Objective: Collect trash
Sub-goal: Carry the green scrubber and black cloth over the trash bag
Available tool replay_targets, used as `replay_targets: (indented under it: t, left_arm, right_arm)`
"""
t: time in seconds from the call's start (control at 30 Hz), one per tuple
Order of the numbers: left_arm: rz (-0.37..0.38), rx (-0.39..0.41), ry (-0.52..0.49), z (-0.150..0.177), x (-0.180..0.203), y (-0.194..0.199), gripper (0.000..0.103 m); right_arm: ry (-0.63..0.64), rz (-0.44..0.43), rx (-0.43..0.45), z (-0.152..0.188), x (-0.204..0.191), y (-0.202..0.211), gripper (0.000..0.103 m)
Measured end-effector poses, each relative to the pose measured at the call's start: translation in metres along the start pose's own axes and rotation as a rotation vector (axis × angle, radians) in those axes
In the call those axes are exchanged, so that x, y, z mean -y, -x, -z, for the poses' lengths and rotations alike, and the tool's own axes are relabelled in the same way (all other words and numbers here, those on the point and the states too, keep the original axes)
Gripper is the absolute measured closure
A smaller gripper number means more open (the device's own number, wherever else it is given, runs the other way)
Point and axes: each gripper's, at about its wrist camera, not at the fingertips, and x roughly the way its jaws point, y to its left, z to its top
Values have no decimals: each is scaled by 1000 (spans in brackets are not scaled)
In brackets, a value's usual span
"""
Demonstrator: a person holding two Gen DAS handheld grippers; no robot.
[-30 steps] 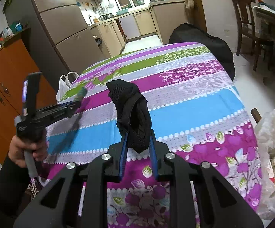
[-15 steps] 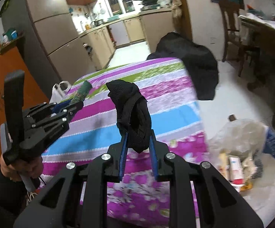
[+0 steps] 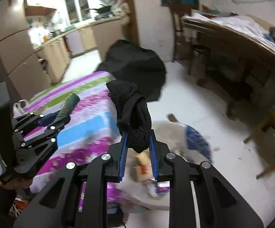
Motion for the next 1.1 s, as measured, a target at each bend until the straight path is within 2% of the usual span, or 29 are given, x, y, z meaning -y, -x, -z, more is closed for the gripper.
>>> replay_targets:
  t: [0.2, 0.4, 0.7, 1.1]
  left_arm:
    - [118, -47, -81, -23, 55, -36, 84]
    - [144, -85, -126, -20, 94, -61, 84]
    - [155, -103, -141, -6, 106, -66, 84]
    - [165, -120, -149, -2, 112, -72, 84]
  right_arm:
    - [-11, 116, -67, 4, 38, -10, 83]
    - [-12, 155, -109, 12, 53, -17, 83]
    - [-21, 148, -144, 24, 63, -22, 83]
    - [-5, 161, -163, 20, 66, -22, 83]
